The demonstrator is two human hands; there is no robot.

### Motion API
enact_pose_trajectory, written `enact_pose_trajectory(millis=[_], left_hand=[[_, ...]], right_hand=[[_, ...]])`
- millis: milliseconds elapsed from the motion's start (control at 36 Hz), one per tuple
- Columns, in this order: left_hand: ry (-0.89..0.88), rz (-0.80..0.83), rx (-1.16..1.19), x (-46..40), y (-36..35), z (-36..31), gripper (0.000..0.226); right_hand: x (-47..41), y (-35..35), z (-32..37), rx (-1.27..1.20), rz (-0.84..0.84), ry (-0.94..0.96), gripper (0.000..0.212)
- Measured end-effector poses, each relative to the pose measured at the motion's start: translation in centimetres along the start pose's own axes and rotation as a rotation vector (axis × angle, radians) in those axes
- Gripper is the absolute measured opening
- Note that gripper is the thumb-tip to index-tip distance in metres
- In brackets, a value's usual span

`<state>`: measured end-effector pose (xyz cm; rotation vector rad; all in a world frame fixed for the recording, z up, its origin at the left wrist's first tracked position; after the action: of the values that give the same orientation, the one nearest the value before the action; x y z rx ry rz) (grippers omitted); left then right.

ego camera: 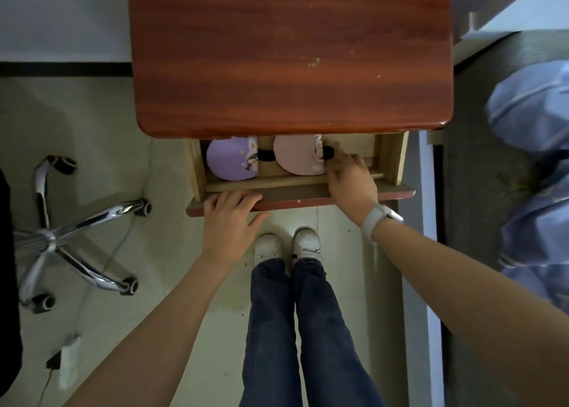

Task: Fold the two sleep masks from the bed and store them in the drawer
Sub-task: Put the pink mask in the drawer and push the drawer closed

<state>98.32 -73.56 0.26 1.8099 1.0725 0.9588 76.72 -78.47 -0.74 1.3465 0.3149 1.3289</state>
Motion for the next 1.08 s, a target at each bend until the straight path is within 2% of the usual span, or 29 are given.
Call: enact_pose_trajectory(millis=[111,222,306,417,500,639,722,917,1083], left_hand=[[-0.105,-0.085,-0.078,0.3,0.1,0.3,0.026],[-0.196,-0.113,-0.162,0.3,0.1,0.1,0.02],[-0.221,-0.143,-0.215,0.3,0.4,-0.3,0.023],[-0.202,-0.277,-0.24,0.1,2.7,-0.9,0.021],[-0.196,-0.321,-0.288,-0.6,5.0,-1.2,0.032],[-0.185,-0.257,-0.327,-2.7,6.7,-0.4,0.067],[-0.199,-0.245,-0.345,-4.4,7.3,-0.2,0.069],[-0.237,-0.253,-0.391,-7.9,8.6,0.3,0.061],[-0.185,-0.235,-0.338,-8.7,8.8,-0.1,0.066]], right_hand=[[4.2,1.9,-2.0,0.245,-0.095,0.359,0.021],[4.3,2.7,-5.1,0.479,-0.112,0.419,0.03],[4.1,4.0,-5.1,0.535,-0.22,0.543,0.026],[3.7,6.2,-4.4,0.521,-0.342,0.674,0.018],[3.3,8.0,-3.6,0.492,-0.383,0.652,0.025],[2.0,9.6,-2.3,0.519,-0.431,0.624,0.055],[0.9,9.9,-1.4,0.56,-0.417,0.547,0.065],[-1.4,10.2,1.2,0.615,-0.487,0.531,0.053],[-2.2,10.6,2.2,0.639,-0.54,0.484,0.048]])
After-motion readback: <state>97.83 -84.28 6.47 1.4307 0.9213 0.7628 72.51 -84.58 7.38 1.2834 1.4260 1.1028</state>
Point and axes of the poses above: each hand's wrist, its own x-axis away from the middle knuckle, its own y-axis out of the back of the hand, z = x × y, the point moved 5 cm from there along -x, towards the middle knuckle, and after that the axes turned 10 degrees about -y, right-handed, at the moved point
